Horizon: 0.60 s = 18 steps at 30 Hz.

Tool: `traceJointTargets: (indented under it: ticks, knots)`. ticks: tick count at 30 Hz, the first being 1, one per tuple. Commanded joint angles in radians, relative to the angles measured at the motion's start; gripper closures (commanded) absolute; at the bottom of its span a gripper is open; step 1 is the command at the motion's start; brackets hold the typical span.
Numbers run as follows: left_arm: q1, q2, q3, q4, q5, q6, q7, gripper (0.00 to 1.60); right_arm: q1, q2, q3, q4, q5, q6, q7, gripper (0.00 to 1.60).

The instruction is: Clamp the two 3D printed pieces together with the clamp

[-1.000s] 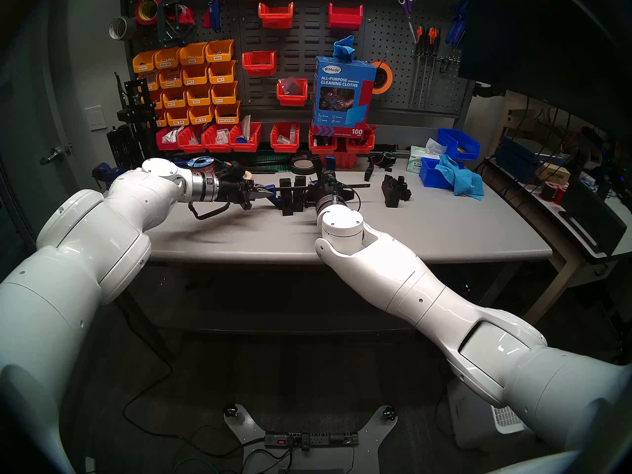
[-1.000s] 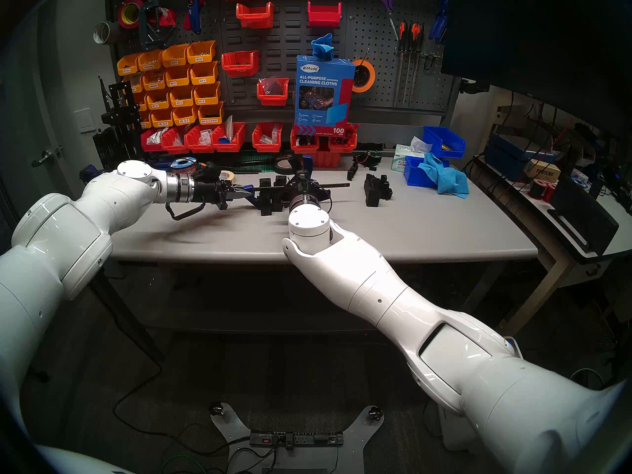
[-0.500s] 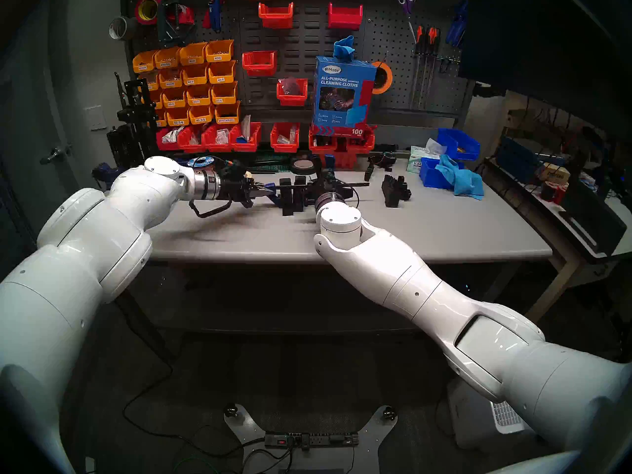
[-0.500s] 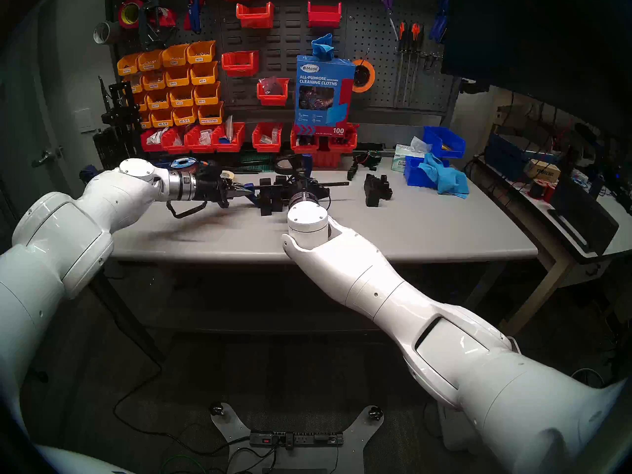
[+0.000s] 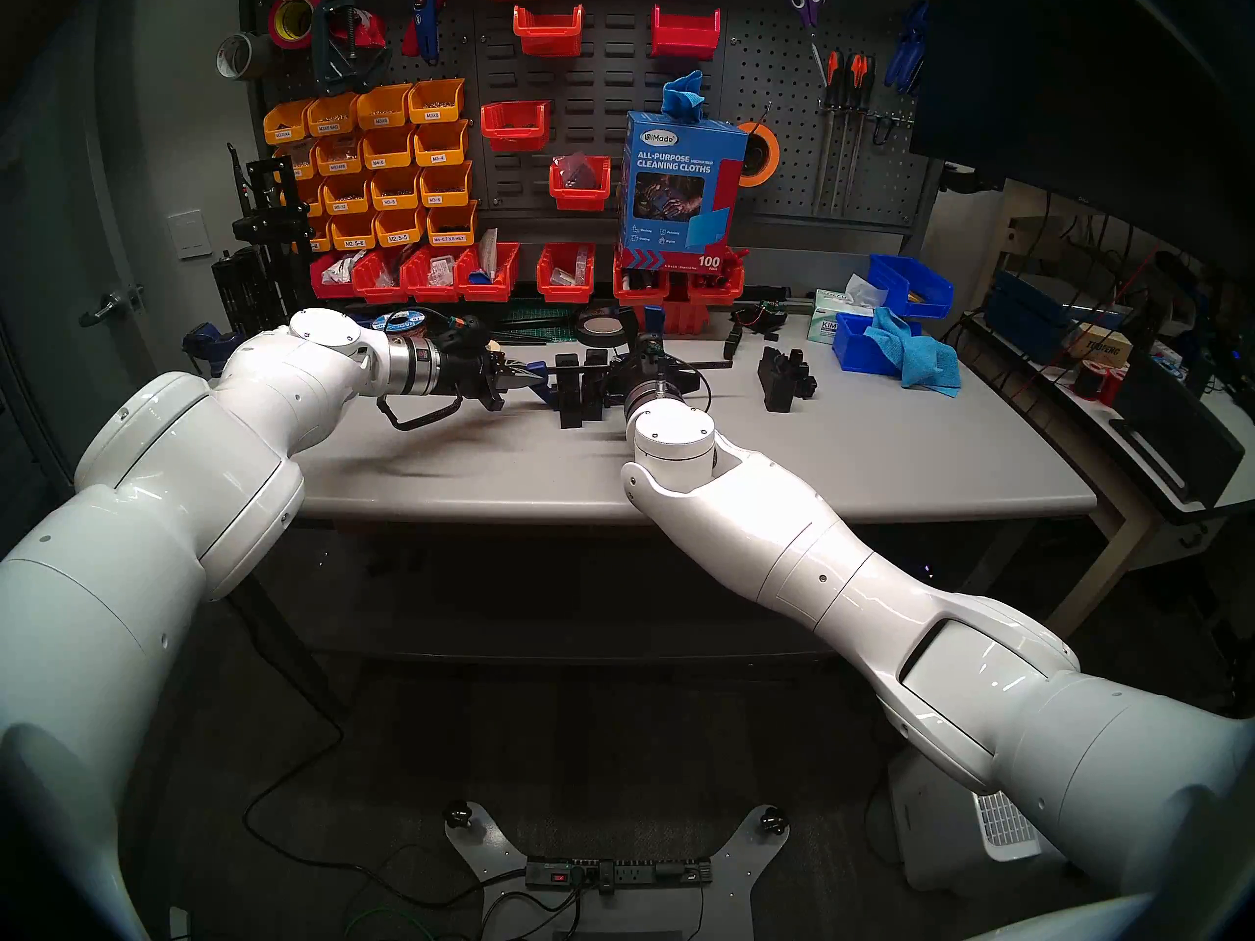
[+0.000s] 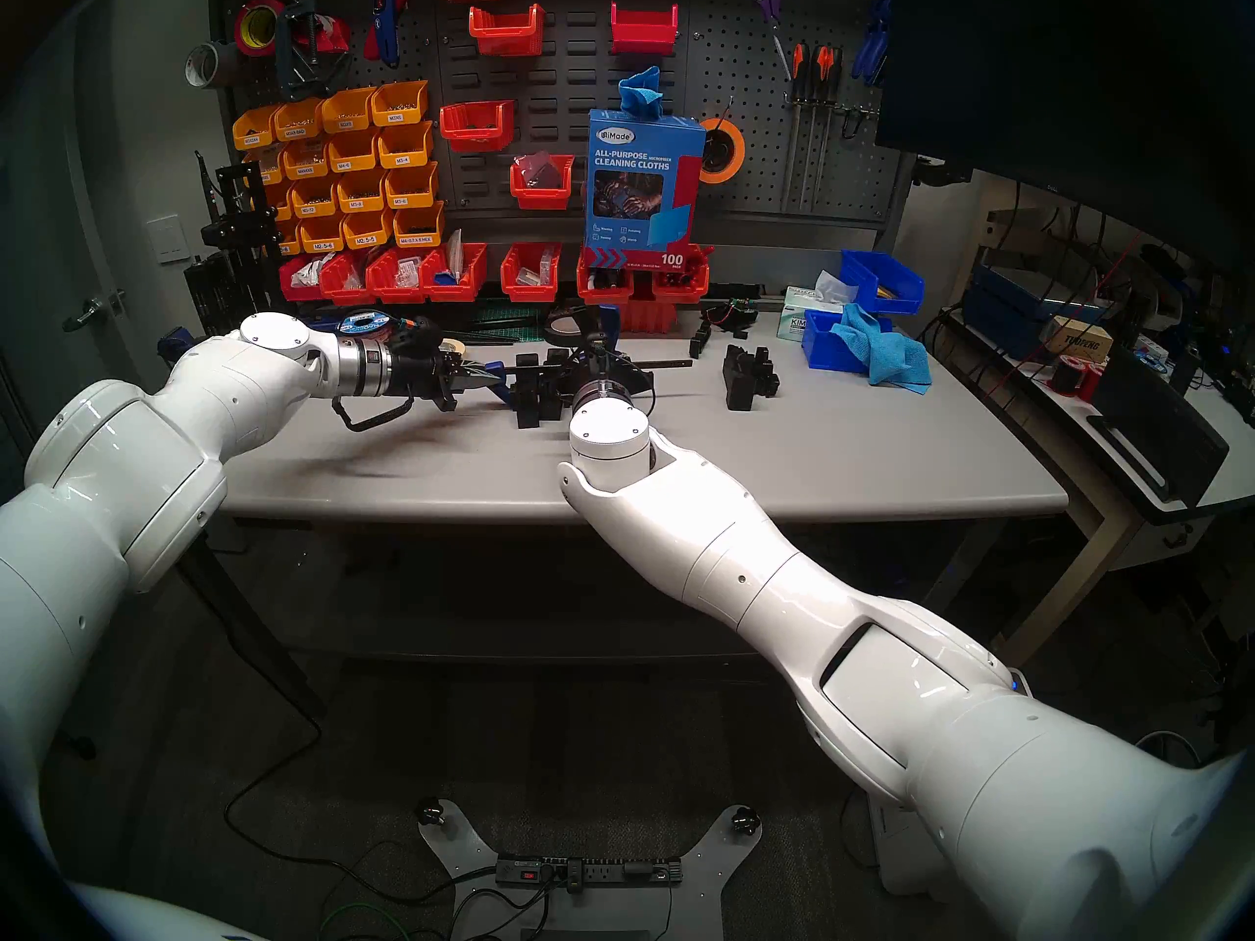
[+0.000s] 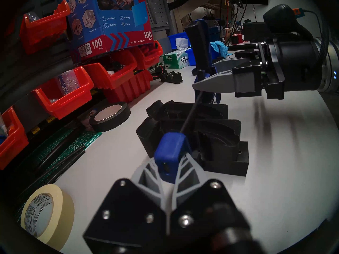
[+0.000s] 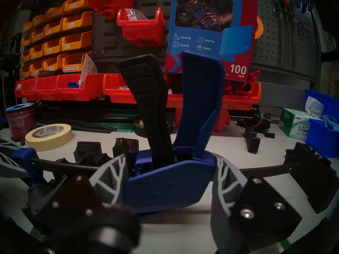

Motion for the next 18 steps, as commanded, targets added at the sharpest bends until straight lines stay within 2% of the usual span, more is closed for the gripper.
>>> traceJointTargets:
  ticks: [1, 18]
  knots:
    - [-0.026, -0.019, -0.002, -0.003, 0.000, 0.006, 0.029, 1.60, 0.028, -0.031, -0.009, 0.011, -0.002, -0.004, 0.025, 1.60]
    - [-0.017, -0.017, -0.007, -0.008, 0.008, 0.014, 0.040, 1.60, 0.060, -0.085, -0.033, 0.047, 0.034, -0.002, 0.073, 1.60]
